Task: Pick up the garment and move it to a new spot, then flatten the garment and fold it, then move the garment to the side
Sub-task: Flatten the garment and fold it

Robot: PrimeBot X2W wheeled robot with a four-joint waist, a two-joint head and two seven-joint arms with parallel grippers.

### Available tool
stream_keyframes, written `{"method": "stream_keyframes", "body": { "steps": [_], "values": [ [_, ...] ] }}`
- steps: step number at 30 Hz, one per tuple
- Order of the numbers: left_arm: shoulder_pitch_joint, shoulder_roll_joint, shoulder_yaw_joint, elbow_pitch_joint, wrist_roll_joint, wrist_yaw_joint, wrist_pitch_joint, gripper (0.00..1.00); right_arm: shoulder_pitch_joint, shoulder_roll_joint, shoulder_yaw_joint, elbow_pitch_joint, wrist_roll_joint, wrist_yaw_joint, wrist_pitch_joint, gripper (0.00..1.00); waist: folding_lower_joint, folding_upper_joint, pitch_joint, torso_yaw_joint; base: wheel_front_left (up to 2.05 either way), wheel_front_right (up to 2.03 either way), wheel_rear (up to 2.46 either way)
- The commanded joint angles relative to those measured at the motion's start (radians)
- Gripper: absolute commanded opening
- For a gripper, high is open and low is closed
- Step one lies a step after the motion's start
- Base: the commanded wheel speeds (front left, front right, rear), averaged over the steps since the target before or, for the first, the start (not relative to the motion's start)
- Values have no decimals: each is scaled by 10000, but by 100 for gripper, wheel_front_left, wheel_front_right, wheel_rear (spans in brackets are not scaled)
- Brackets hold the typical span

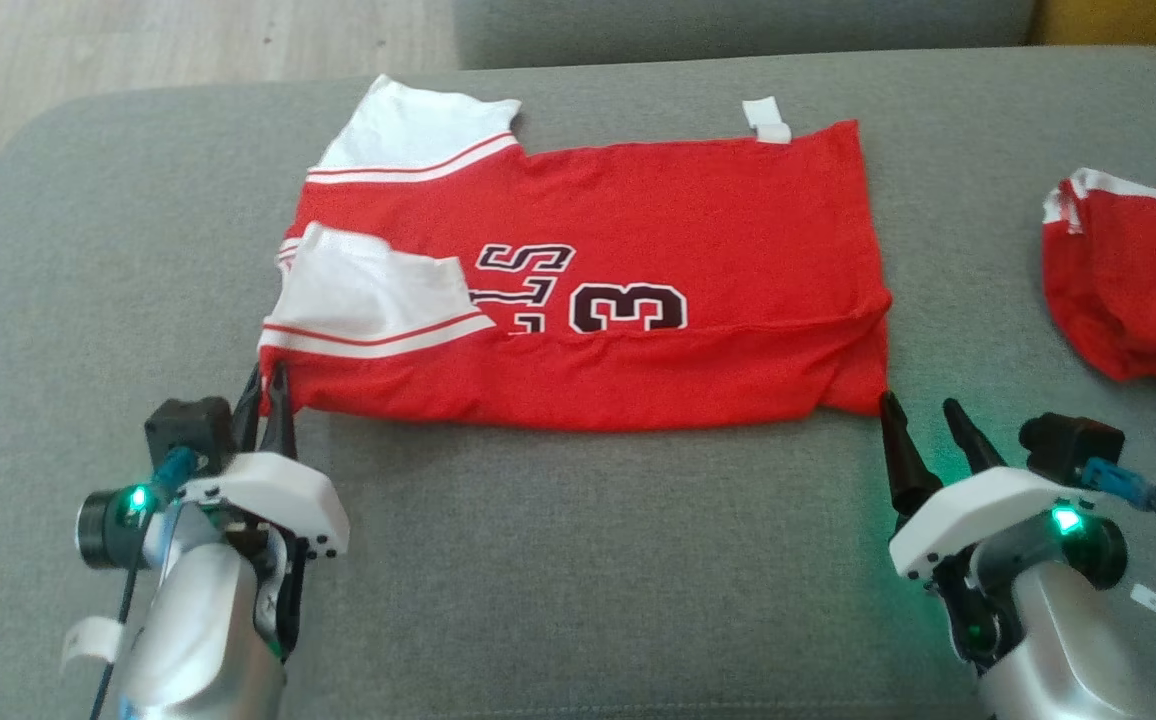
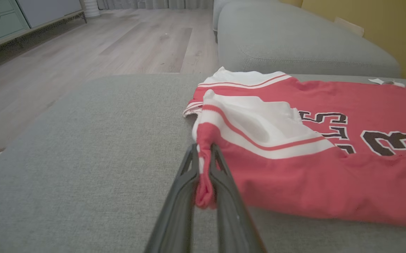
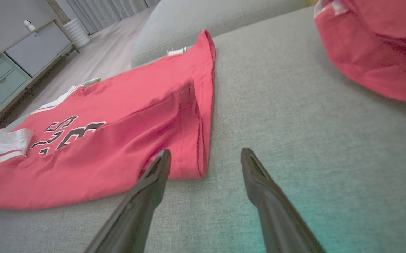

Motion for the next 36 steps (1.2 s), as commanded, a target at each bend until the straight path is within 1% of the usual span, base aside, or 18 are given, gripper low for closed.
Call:
{"method": "stream_keyframes", "body": {
  "steps": [1, 3, 6, 9, 13, 17, 18, 19, 20, 25, 29, 34, 36],
  "values": [
    [-98, 191, 227, -534, 103, -52, -131, 0, -500, 54, 201, -74, 222, -9, 42, 100, 0, 0, -5, 110, 0, 0, 0],
    [70, 180, 143, -852, 153, -112, -132, 0, -700, 56, 197, 375, 575, -9, 150, 100, 0, 0, 5, 194, 0, 0, 0],
    [205, 176, 57, -1138, 203, -174, -133, 0, -1036, 58, 184, 1109, 1735, -9, 376, 100, 0, 0, 35, 282, 0, 0, 0],
    [254, 166, -11, -1276, 225, -204, -134, 0, -1395, 58, 386, 1746, 2443, -9, 403, 100, 0, 0, 74, 345, 0, 0, 0],
    [245, 158, -86, -1332, 239, -236, -134, 0, -1811, 59, 820, 2399, 3151, -9, 305, 100, 0, 0, 138, 397, 0, 0, 0],
    [200, 166, -118, -1339, 248, -229, -134, 0, -2135, 59, 1280, 2877, 3578, -9, 199, 100, 0, 0, 192, 425, 0, 0, 0],
    [195, 172, -122, -1330, 248, -227, -134, 0, -2200, 59, 1402, 2989, 3627, -9, 191, 64, 0, 0, 195, 426, 0, 0, 0],
    [191, 179, -123, -1319, 248, -223, -135, 0, -2257, 59, 1501, 3100, 3662, -9, 168, 15, 0, 0, 192, 425, 0, 0, 0],
    [189, 187, -124, -1304, 247, -218, -135, 0, -2306, 59, 1583, 3201, 3677, -9, 115, 0, 0, 0, 186, 423, 0, 0, 0],
    [210, 230, -115, -1236, 242, -192, -135, 0, -2484, 60, 1675, 3631, 3432, -9, -236, 0, 0, 0, 96, 369, 0, 0, 0],
    [292, 275, -86, -1143, 217, -167, -135, 0, -2611, -11, 1637, 4022, 2952, -9, -533, 0, 0, 0, -111, 270, 0, 0, 0],
    [423, 343, -44, -954, 180, -145, -135, 0, -2566, -346, 1765, 4152, 2515, -9, -570, 0, 0, 0, -469, 140, 0, 0, 0],
    [541, 378, -24, -856, 156, -138, -135, 0, -2440, -625, 1864, 4097, 2353, -9, -447, 0, 0, 0, -749, 81, 0, 0, 0]
  ]
}}
